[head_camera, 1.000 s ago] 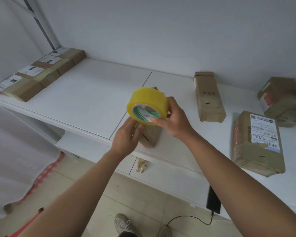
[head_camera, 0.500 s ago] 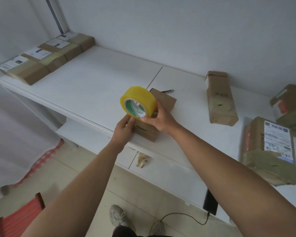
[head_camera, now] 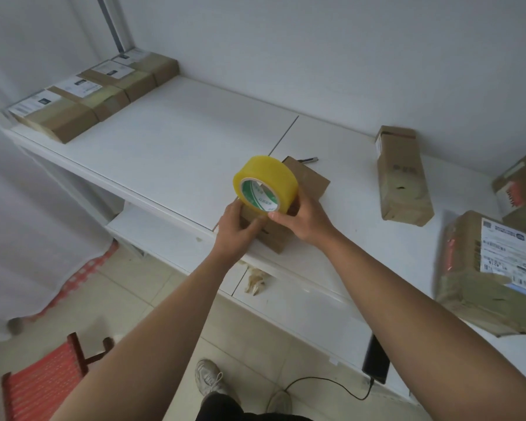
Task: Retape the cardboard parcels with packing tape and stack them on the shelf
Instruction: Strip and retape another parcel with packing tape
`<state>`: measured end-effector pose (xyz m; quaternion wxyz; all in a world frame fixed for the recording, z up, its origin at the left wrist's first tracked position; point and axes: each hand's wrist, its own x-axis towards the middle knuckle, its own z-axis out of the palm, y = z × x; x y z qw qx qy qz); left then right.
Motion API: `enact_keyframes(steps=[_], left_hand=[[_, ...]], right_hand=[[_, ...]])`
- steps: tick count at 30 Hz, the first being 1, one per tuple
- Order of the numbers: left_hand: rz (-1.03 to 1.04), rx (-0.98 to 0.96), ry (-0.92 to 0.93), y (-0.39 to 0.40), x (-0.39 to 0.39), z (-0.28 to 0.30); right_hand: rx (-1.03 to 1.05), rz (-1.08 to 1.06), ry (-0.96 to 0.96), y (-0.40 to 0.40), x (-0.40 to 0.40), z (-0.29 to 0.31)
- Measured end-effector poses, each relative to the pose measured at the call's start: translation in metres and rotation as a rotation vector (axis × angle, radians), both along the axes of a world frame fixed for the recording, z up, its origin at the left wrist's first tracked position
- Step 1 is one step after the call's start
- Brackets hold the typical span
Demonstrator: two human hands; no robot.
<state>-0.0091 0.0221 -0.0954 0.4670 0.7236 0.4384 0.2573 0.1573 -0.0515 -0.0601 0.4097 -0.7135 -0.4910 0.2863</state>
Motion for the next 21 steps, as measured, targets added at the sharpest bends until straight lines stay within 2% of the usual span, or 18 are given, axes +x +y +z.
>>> enact_keyframes(steps=[3,9,21], left_hand=[[0.030,0.152,0.145,-0.015,0.003,-0.013],[0.045,0.320,0.164,-0.034,0.005,-0.025],[0.081,0.369,0.218,-0.033,0.002,-0.022]], right_hand=[[-0.007,-0.001,-0.014,0.003,-0.003,-0.003],[0.043,-0.071,-0.019,0.006,-0.012,-0.010],[0.011,-0.013,-0.105,-0.015,0.005,0.002]])
